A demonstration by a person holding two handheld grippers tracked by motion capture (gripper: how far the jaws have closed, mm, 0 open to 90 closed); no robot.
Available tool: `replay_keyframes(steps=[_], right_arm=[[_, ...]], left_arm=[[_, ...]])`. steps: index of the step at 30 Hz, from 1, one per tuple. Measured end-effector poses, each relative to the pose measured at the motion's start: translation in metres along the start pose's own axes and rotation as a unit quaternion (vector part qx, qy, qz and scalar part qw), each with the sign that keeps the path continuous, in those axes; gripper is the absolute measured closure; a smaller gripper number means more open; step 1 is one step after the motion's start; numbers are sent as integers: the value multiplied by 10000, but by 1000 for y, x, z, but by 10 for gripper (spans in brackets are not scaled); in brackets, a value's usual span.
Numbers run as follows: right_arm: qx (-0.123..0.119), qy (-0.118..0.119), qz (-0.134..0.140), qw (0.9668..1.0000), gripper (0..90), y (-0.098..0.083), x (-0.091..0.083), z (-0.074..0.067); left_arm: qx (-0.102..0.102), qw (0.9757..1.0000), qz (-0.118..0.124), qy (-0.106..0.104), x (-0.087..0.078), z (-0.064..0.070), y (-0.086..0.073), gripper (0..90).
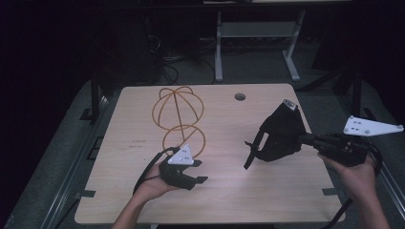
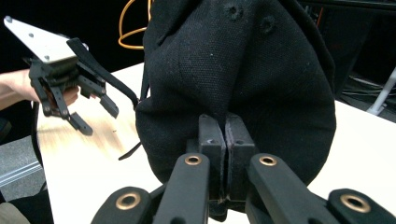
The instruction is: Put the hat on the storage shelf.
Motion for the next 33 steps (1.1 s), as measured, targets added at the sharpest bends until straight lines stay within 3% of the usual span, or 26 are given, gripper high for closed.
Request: replay_keyframes(steps=[8, 14, 33], right_arm=[[-47, 66, 8, 10000, 882, 17, 11, -2], [-114, 158, 97, 9998, 882, 34, 18, -7], [-335, 405, 19, 9986, 882, 74, 48, -16]], left_arm=[[-39, 9999, -67, 71, 1, 0, -7, 325], [-103, 9999, 10, 133, 0, -2, -7, 279], [-84, 9998, 15, 161, -2, -9, -8, 251]])
Point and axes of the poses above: each handheld gripper's, and its own axes: x roughly forward along the jaws, y roughly out of its top, z roughly to its right, the point moved 10 cm from there along x, roughly forward along the jaws, and after that the axes turned 8 degrees about z, right-handed, at the moved point
